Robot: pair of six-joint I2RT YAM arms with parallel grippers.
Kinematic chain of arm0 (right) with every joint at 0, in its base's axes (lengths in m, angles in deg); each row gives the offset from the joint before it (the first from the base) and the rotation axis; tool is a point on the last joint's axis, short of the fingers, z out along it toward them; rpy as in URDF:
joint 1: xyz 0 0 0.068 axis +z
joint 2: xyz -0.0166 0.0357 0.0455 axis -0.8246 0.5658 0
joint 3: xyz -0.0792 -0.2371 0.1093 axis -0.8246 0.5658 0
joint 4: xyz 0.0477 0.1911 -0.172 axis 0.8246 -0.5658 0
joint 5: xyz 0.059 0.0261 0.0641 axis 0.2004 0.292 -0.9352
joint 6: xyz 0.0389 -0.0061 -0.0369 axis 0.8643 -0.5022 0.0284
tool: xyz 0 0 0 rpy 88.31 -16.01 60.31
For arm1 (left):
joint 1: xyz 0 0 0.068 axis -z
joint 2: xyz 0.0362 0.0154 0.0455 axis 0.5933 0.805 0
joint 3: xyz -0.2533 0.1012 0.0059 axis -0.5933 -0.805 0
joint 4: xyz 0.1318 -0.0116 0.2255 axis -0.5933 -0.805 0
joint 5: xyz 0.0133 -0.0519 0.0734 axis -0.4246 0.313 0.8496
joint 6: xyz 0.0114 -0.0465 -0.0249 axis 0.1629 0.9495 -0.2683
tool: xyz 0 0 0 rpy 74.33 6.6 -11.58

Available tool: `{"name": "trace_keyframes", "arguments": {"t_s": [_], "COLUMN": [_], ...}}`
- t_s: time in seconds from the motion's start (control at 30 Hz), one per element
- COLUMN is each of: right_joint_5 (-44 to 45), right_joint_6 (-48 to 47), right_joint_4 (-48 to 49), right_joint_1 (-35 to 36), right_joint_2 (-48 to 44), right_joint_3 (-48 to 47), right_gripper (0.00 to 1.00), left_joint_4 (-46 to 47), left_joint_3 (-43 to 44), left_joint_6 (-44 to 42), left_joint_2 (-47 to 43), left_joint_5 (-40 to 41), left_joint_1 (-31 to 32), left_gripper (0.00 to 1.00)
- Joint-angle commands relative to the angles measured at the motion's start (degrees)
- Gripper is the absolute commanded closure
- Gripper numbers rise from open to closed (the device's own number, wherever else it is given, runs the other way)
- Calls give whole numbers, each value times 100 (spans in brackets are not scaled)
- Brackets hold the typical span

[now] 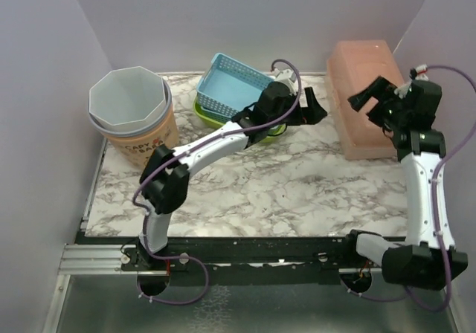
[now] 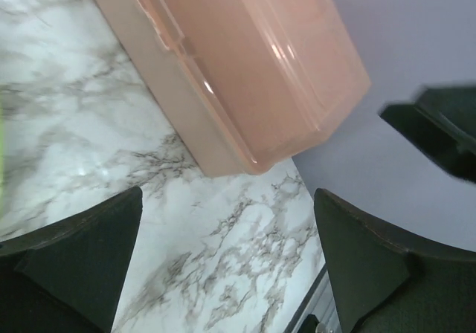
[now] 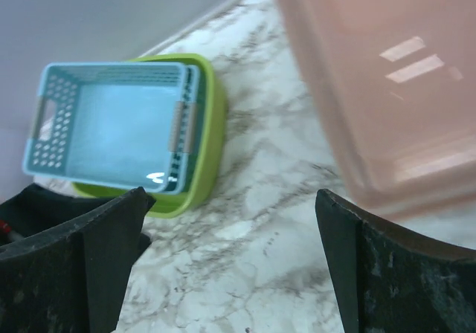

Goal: Turn the large container upside down

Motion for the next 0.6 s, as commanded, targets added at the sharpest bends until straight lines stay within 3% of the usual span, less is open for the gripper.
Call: {"name": "trace_keyframes", "arguments": {"t_s": [0.0,0.13,0.3,0.57], "right_joint_5": [476,1233,2442,2770], "right_joint_6": [-461,-464,-508,-659], "right_joint_4": [-229,-254,-252,-860], "right_joint_1": [1005,1638,1731,1832], "right_joint_2": [1089,2516,4329,6659], "right_joint_3": [-993,-1943,-3252,-5940], "right_gripper": [0,0,0,0], "left_joint_4": [-532,-642,-1269,-1721], "left_joint_3": [-1013,-2164,-2918,-3686], "left_joint_6": [-911,-1336,-1281,-973], "left_joint_2": [-1450,-2684,-3639,-4667], "left_joint_5": [1634,2311,2176,2324], "left_joint_1": [-104,-173,-422,-456], "left_gripper": [1,1,1,1]}}
